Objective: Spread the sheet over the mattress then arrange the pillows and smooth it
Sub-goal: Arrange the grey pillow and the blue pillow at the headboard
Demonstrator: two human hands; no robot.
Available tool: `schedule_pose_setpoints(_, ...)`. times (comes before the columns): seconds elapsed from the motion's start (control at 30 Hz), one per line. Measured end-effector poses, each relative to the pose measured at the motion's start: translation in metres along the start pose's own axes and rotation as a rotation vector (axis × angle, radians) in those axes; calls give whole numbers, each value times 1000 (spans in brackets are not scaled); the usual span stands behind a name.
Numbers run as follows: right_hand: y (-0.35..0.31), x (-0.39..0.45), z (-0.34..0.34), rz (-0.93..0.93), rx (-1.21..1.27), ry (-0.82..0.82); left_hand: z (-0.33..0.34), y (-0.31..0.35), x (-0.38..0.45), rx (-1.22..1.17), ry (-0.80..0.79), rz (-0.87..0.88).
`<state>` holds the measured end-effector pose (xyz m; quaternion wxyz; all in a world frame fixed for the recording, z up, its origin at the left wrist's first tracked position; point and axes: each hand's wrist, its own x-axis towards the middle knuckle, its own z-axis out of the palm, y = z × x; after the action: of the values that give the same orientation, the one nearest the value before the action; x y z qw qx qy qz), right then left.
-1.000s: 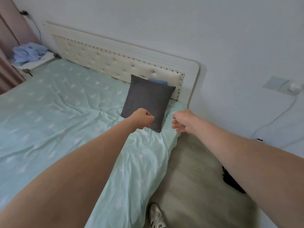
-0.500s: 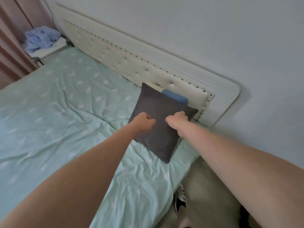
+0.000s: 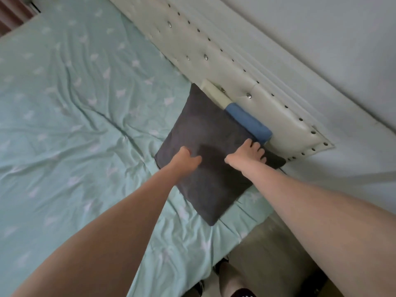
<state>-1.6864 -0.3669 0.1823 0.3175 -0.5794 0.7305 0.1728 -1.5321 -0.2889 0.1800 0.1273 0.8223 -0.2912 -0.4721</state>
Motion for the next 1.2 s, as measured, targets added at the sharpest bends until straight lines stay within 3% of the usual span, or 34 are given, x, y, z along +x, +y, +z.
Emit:
schedule_pose_setpoints(0.23,-14,20,1,-30,-94,83,-2,-12,25,-12,-16,-52)
schedule_pose_setpoints(0.33,-35,7,7,-180,-35,35,-17,-12,22,-36,-13,-51)
schedule_pose_setpoints(0.47,-73,-27,-4,-348,40,112,-51,-8,15,-82,16,-34)
schedule_pose_setpoints(0.77,-192,-52,-76,-535,243,243,-166,20,-3,-137,251,43)
schedule_pose_setpoints(0.87,-240,-48,-103,-531,372,332,-190,26,-3,-208,346,81)
schedule_pose_setpoints(0.93,-257,-42,-112,-533,333,392,-194,24,-1,-254,418,116)
schedule_pose_setpoints(1.07,-232,-24,-90,-520,289,385,-172,7,1,-249,368,84)
schedule_pose_setpoints(1.2,-163,11,-43,-331,185,238,-124,-17,10,-222,240,-24)
